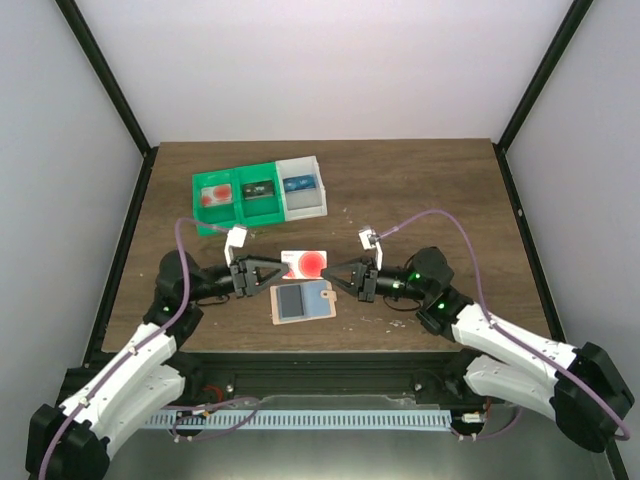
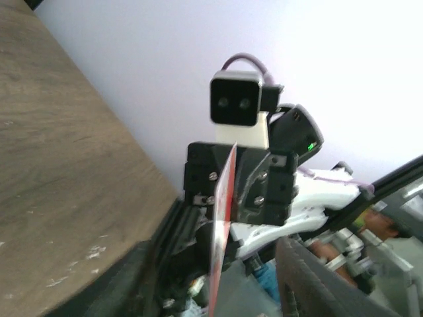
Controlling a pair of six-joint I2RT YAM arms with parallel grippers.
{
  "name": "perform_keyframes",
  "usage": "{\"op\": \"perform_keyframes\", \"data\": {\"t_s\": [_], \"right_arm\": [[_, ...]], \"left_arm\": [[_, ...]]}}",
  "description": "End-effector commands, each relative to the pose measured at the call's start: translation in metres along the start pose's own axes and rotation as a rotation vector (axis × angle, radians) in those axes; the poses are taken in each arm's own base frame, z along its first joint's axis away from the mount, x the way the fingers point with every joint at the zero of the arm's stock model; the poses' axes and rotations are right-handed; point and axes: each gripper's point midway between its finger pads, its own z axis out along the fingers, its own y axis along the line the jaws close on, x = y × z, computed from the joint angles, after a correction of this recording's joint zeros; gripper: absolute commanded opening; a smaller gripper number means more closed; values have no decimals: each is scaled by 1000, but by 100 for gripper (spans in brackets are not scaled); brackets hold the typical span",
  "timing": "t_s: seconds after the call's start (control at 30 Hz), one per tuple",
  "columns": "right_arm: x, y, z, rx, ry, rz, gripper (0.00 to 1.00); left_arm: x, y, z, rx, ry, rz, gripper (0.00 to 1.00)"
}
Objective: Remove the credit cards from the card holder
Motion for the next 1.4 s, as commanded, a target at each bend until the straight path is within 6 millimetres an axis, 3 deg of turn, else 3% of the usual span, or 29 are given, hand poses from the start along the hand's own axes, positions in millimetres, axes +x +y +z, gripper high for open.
{"op": "perform_keyframes", "data": {"t_s": [0.0, 0.07, 0.23, 0.4, 0.6, 0.7, 0.87, 1.0, 1.07, 1.23, 1.37], "right_arm": [[-19, 17, -5, -77, -101, 37, 0], [-20, 16, -6, -80, -114, 60, 0], [-20, 11, -6, -71, -125, 82, 0], [-16, 6, -6, -67, -123, 105, 0], [-14, 2, -7, -47, -124, 104, 1], [-14, -3, -8, -17, -130, 108, 14], [-14, -10, -14, 47, -149, 92, 50], [-11, -9, -22, 83, -152, 66, 97], [-9, -9, -25, 97, -149, 56, 100], [-1, -18, -31, 176, -114, 32, 100], [1, -14, -35, 186, -98, -2, 100]], "left_arm": [[-16, -25, -7, 101, -110, 4, 41], [-18, -22, -7, 87, -125, 0, 22], [-16, -14, -5, 66, -113, -34, 19], [-14, -9, -4, 65, -110, -45, 0], [-15, -8, -4, 65, -115, -37, 0], [-17, -5, -4, 50, -131, -35, 0], [-22, 14, -4, -39, -145, -52, 0], [-35, 35, -10, -116, -129, -54, 0], [-45, 46, -18, -147, -146, -65, 0], [-69, 97, -37, -334, -158, -112, 0], [-100, 117, -59, -405, -206, -108, 0]]}}
